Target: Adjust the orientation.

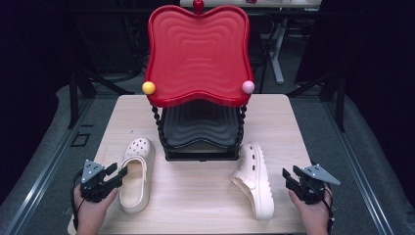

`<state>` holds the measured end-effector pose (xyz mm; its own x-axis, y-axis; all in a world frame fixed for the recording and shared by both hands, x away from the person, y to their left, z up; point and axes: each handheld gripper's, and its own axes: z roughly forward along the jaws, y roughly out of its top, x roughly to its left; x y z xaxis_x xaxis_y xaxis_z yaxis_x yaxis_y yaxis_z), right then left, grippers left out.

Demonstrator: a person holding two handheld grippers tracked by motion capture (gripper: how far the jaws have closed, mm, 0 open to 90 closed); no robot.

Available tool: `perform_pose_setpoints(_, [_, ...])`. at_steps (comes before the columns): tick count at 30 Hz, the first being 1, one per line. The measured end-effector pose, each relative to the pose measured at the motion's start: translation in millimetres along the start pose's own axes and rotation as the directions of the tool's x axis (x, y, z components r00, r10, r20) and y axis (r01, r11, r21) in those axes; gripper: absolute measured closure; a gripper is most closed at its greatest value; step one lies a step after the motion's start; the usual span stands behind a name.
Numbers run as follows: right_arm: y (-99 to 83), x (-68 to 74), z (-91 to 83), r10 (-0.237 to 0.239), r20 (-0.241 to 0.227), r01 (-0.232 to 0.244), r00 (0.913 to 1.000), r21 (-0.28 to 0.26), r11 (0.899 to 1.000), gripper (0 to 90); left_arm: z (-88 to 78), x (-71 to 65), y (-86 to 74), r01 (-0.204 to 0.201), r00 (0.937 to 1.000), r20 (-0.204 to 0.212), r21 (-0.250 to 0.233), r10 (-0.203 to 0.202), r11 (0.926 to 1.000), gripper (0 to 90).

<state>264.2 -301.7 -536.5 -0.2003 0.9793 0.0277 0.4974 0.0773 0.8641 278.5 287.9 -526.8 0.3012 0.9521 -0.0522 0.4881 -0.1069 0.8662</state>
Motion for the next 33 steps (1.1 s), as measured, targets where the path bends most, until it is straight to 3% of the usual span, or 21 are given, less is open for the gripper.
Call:
perform_pose_setpoints(10, [-0.6, -1.4, 1.2, 0.012, -0.008, -0.012, 0.9999, 0.006, 1.0, 55.9, 15.0, -0.9, -1.7, 0.004, 0.9996, -0.028, 0.045, -0.003, 0.999, 60.0])
perform_pose_setpoints(18, [-0.6, -1.5, 2.1, 0.026, -0.011, -0.026, 0.9996, 0.004, 1.0, 55.8, 30.0, -2.8, -1.0, -0.024, 0.9961, -0.083, 0.081, 0.03, 0.9964, 62.5])
perform_pose_setpoints(26, [-0.6, -1.0, 2.5, 0.026, -0.013, -0.026, 0.9996, 0.001, 1.0, 55.7, 29.8, -6.1, 0.6, -0.042, 0.9913, -0.121, 0.091, 0.053, 0.995, 71.1])
perform_pose_setpoints(33, [0.0, -1.4, 1.9, 0.036, -0.014, -0.037, 0.9992, -0.008, 0.999, 55.7, 25.7, -10.3, 0.2, -0.05, 0.9932, -0.1, 0.104, 0.061, 0.9933, 73.4])
